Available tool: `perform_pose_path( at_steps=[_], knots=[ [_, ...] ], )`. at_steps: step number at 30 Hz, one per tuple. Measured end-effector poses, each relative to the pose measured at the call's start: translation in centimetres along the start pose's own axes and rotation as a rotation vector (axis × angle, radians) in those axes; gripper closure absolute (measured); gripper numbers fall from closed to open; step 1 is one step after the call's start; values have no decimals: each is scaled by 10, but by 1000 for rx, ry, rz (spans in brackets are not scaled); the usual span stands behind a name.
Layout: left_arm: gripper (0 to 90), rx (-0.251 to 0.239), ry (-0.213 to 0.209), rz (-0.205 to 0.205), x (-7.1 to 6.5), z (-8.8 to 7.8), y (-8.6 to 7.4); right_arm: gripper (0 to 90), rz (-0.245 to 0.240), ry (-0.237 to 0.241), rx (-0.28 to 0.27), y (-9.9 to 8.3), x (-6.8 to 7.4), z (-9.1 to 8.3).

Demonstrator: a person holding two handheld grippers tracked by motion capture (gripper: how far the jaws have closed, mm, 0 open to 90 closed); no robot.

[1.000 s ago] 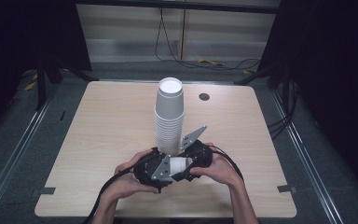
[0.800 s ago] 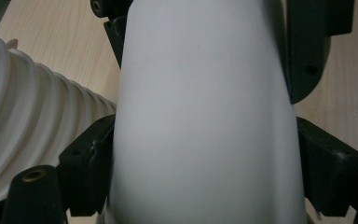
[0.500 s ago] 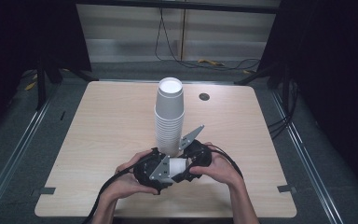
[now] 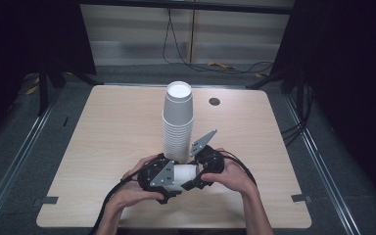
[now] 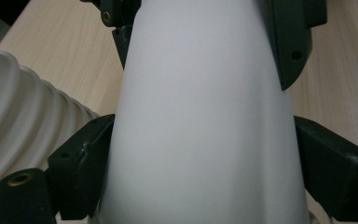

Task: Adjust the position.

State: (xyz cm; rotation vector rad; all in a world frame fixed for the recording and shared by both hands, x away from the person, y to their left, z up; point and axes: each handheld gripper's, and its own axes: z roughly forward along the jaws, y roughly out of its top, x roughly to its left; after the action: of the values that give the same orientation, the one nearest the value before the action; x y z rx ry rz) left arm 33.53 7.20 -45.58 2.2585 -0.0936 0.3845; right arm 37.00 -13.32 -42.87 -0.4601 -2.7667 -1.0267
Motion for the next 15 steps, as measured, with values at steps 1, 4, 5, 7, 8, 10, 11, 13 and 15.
perform_pose_path(
  at_steps=[1, 4, 5, 7, 8, 10, 11, 13, 15],
  knots=[
    [125, -9, 8, 7, 0, -2, 0, 232, 0, 1, -3, 1, 0, -1],
    [128, -68, 8, -1, -1, -6, -3, 233, -11, 0, -1, 2, 3, -3],
    [127, -72, 10, 12, 0, -7, -3, 233, -14, 3, -11, 2, 3, -5],
    [127, -86, 16, 0, -1, -8, -4, 233, -12, 6, -17, 3, 4, -5],
    [126, -92, 20, 7, -1, -8, -4, 233, -15, 0, -12, 3, 4, -6],
    [126, -98, 25, 8, -1, -8, -4, 233, -14, 2, -17, 2, 3, -6],
    [126, -104, 34, 20, -1, -8, -4, 234, -6, -7, -16, 1, 4, -7],
    [144, -137, 29, 14, -1, -12, -5, 234, -2, -23, -1, -1, 2, -7],
    [155, -177, 39, 13, 1, -19, -6, 234, -1, -25, -8, -2, 1, -7]
  ],
)
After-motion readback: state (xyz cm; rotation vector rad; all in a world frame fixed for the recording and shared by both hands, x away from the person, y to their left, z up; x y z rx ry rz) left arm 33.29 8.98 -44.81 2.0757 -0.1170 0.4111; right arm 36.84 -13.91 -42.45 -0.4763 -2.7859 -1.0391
